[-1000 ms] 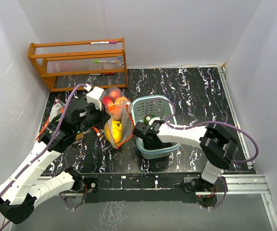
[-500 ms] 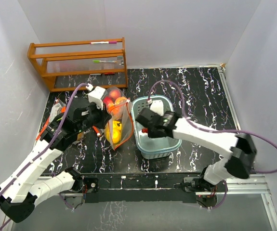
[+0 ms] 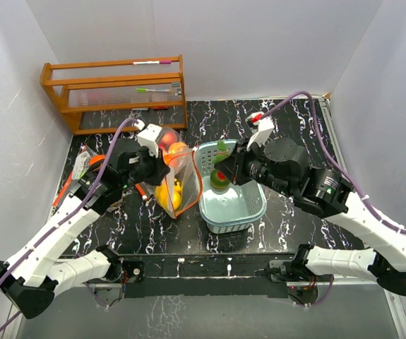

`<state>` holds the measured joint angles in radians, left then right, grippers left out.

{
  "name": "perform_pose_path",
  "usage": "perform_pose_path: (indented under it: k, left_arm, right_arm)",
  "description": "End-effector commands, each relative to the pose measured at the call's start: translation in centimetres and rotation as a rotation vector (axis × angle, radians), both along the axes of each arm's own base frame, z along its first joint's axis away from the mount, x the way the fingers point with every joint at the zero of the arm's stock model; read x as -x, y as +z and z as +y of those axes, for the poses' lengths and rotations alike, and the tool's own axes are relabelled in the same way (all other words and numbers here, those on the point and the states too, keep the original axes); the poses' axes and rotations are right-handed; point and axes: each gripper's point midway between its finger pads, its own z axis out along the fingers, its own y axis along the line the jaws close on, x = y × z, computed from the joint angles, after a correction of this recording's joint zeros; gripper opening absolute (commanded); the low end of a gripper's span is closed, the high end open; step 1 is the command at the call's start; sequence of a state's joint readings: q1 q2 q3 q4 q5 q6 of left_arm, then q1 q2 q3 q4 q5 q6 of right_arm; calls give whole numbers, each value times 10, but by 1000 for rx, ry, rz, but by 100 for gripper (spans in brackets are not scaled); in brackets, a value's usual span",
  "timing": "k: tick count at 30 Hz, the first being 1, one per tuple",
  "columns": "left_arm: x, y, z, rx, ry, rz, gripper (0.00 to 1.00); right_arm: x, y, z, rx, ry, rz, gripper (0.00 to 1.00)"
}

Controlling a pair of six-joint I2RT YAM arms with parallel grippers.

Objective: Place the food in the zip-top bag and seal the zipper
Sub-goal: Pick up the fake fruit from the bin, then place the fake fruit in the zipper food storage bag.

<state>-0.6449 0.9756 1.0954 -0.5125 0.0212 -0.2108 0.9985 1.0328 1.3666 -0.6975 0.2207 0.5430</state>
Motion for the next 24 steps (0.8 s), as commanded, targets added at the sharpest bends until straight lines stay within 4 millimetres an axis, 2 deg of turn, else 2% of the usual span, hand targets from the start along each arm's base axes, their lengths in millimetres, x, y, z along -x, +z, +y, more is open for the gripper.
perform_pose_path:
  k: [1,4,7,11,17,20,21,22,24]
  left_arm:
    - [-3,1,-11,33,-25,7,0]
    - [-4,2,-14,39,-32,6,0]
    - [-3,6,-15,48,-41,6,0]
    - [1,18,-15,69,-49,-9,0]
    - [4,37,-11,88,-49,-48,0]
    - [5,43,-12,96,-53,-57,0]
    - [5,44,-11,98,-55,-59,0]
    - [6,44,-11,100,-56,-59,0]
    - [6,45,-11,102,-56,-61,0]
  right_arm:
    - [15,53,35,-154,213,-158,8]
    - [18,57,54,-188,289,-179,8]
    - [11,47,71,-182,309,-171,8]
    - [-9,10,85,-94,261,-113,8]
    - [-12,-39,106,-31,302,-20,8]
    - [-23,-71,104,49,240,45,8]
    - [-26,-80,102,75,217,61,17]
    - [-29,-87,100,93,198,71,35]
    - [-31,-88,99,97,184,68,58]
